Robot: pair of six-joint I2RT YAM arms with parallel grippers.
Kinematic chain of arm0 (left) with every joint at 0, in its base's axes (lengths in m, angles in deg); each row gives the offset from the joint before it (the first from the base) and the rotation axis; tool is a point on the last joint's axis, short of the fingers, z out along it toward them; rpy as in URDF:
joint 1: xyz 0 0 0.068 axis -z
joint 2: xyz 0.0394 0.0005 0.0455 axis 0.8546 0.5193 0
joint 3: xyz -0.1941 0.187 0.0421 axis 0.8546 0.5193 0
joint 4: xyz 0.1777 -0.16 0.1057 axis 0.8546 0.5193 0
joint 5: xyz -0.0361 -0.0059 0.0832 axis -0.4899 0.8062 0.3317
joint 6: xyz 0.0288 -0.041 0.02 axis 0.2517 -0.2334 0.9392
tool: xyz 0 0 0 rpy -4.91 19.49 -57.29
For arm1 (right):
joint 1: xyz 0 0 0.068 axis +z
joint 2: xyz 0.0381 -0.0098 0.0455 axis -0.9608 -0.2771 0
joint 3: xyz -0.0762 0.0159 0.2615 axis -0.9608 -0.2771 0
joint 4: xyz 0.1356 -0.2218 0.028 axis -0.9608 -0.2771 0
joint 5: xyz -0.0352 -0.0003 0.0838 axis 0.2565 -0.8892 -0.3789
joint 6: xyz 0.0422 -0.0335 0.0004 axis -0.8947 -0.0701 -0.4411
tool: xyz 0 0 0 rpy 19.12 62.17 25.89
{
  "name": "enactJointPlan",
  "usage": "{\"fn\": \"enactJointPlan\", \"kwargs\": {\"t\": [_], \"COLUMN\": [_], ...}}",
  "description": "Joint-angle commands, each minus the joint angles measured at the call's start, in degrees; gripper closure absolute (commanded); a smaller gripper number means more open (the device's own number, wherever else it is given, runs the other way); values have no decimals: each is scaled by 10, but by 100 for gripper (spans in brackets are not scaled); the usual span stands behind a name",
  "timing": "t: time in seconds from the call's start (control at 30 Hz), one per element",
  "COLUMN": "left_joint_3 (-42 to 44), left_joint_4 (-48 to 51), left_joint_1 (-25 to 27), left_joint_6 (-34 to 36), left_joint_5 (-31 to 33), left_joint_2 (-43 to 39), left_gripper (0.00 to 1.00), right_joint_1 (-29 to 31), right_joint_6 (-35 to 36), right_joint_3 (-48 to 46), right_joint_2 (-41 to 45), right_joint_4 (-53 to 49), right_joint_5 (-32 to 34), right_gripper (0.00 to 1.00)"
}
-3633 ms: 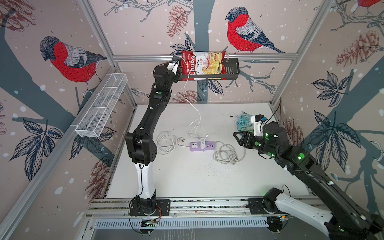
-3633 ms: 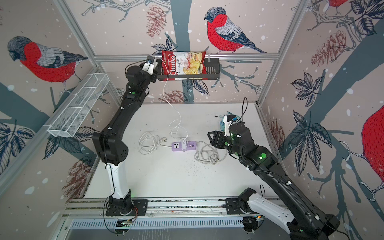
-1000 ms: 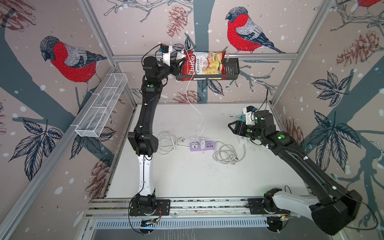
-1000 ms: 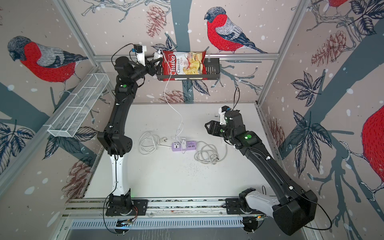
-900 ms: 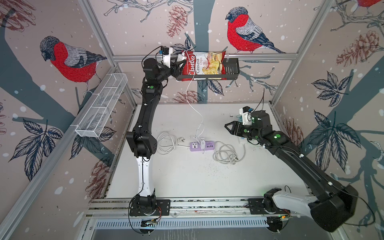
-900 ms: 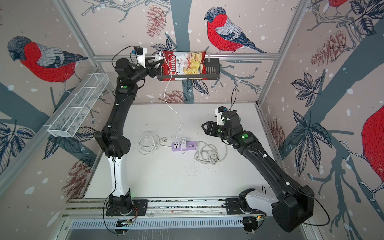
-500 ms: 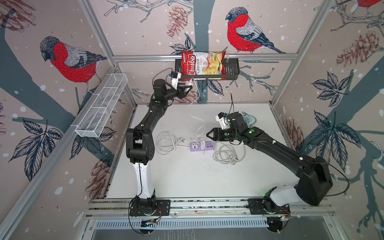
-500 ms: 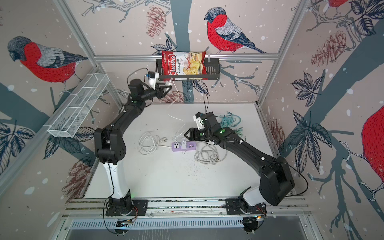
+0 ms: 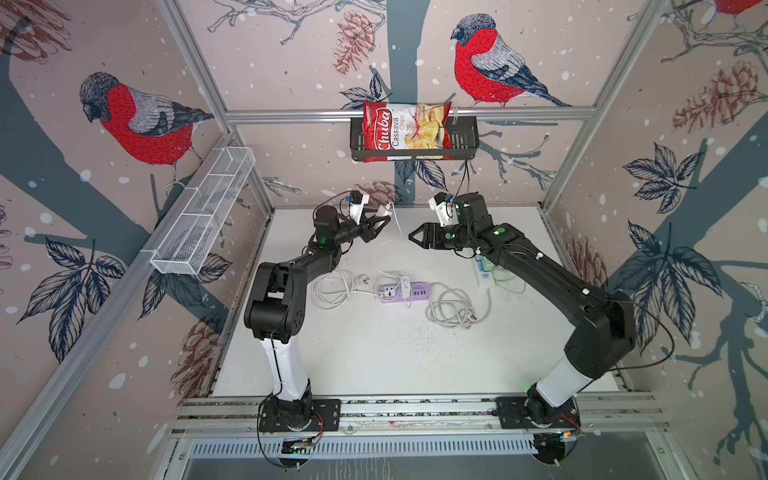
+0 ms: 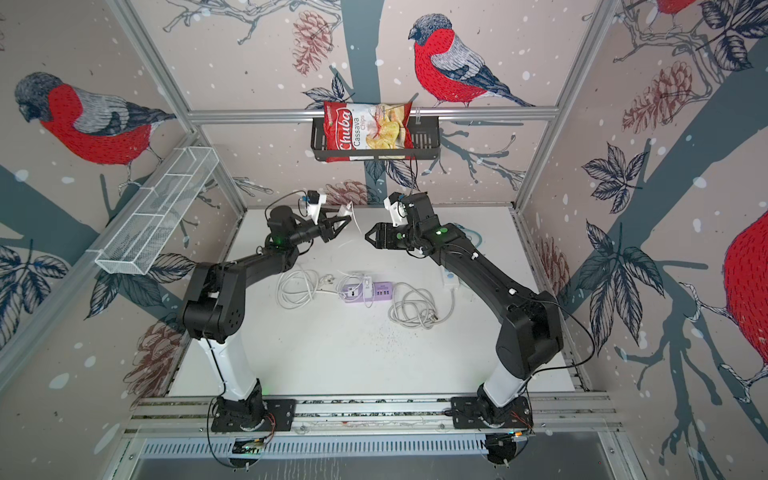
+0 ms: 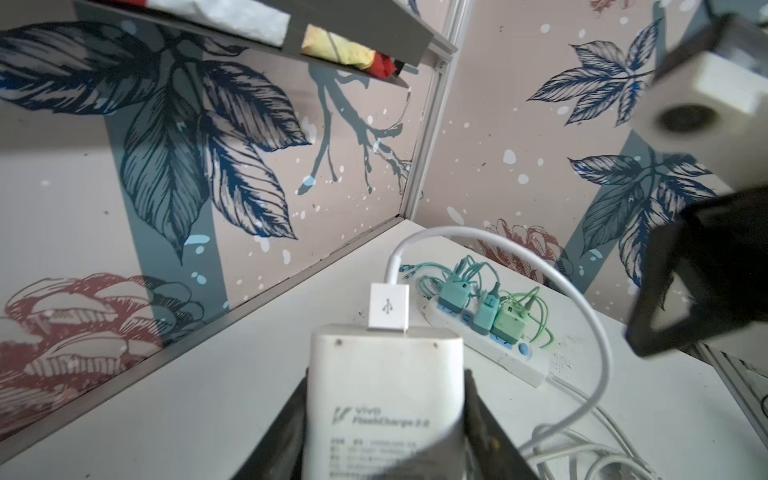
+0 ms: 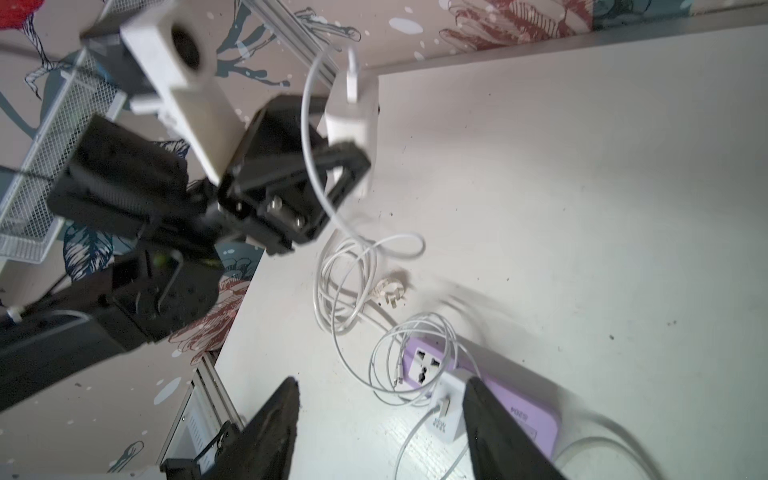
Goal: Insert the plug
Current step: 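Close the right gripper on the white charger held by the left gripper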
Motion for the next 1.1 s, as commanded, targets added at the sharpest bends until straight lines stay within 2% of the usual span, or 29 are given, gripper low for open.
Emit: {"fn": "enactJointPlan", "kwargs": {"t": [0.0,0.2,0.4,0.6,0.8,1.07], "left_joint_3": [16,78,139,140,140,146], "left_joint_4": [-132,-196,-302,-297,-250,-241], "left_joint_1": [6,24,36,43,54,61], "left_joint_6": [25,89,80,82,115,128], "left_joint_5": [-13,9,28,23,22,27], "left_joint_2": [-14,-44,-49,-52,-71,-80], "left_gripper": [74,74,72,72,72,72], "right_joint_1": [-3,-3,6,18,23,36], "right_joint_6": [11,23,49,64,72,77], "right_joint_3": [64,191,263,262,273,309], "right_joint_2": [-37,-103,-127,-132,-145,-159], "right_joint_4": [-21,-108,-185,-199,-187,-210], "right_joint_5": [-23,-35,-13,-7,-26,-29], "right_gripper": [36,37,35,34,36,39]}}
